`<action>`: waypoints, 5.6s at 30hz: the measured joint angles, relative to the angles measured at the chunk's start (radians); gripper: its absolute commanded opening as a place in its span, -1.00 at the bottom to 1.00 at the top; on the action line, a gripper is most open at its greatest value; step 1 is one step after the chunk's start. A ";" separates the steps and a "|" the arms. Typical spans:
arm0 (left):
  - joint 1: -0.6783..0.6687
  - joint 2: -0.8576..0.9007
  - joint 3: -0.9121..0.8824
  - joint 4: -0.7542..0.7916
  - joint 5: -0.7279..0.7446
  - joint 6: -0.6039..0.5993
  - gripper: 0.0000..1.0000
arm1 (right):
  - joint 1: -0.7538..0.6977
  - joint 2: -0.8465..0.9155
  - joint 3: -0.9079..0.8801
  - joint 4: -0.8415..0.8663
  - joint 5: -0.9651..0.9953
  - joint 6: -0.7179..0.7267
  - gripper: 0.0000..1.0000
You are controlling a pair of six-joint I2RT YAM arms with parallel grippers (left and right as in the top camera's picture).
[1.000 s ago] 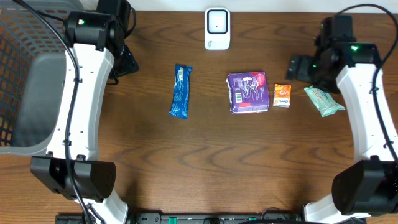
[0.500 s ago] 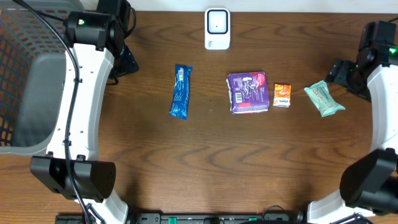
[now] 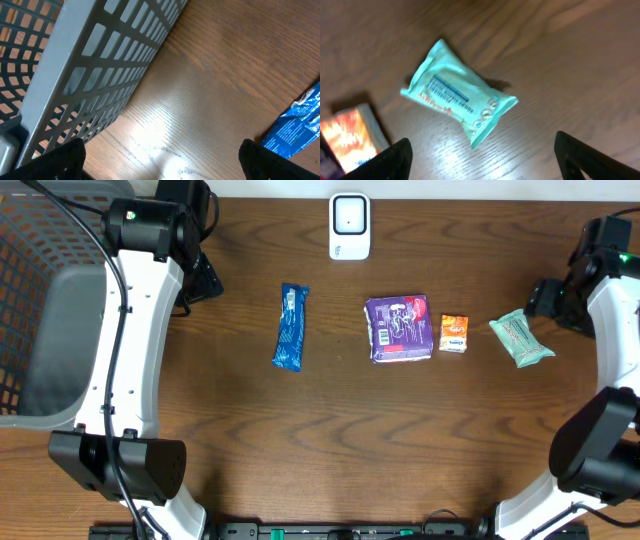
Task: Scan the item barcode
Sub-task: 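Move the right gripper to the green wipes packet and grasp it, then lift the green packet and carry it to the white scanner, then carry the green packet to the far right and release it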
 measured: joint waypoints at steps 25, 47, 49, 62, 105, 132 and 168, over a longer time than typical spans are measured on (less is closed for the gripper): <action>0.000 0.000 0.000 0.000 0.000 0.000 0.96 | 0.001 0.065 0.000 -0.141 -0.340 -0.087 0.99; 0.000 0.000 0.000 0.000 0.000 0.000 0.96 | 0.001 0.065 0.000 -0.178 -0.214 -0.140 0.42; 0.000 0.000 0.000 0.000 0.000 0.000 0.96 | 0.001 0.065 0.000 -0.169 -0.204 -0.140 0.53; 0.000 0.000 0.000 0.000 0.000 0.000 0.96 | 0.001 0.143 0.000 -0.072 -0.041 -0.180 0.34; 0.000 0.000 0.000 0.000 0.000 0.000 0.96 | 0.006 0.344 0.315 -0.436 -0.888 -0.211 -0.98; 0.000 0.000 0.000 0.000 0.000 0.000 0.96 | 0.494 0.344 0.331 0.641 -0.662 0.284 -0.98; 0.000 0.000 0.000 0.000 0.000 0.000 0.96 | 0.580 0.422 0.349 0.775 -0.003 0.231 -0.98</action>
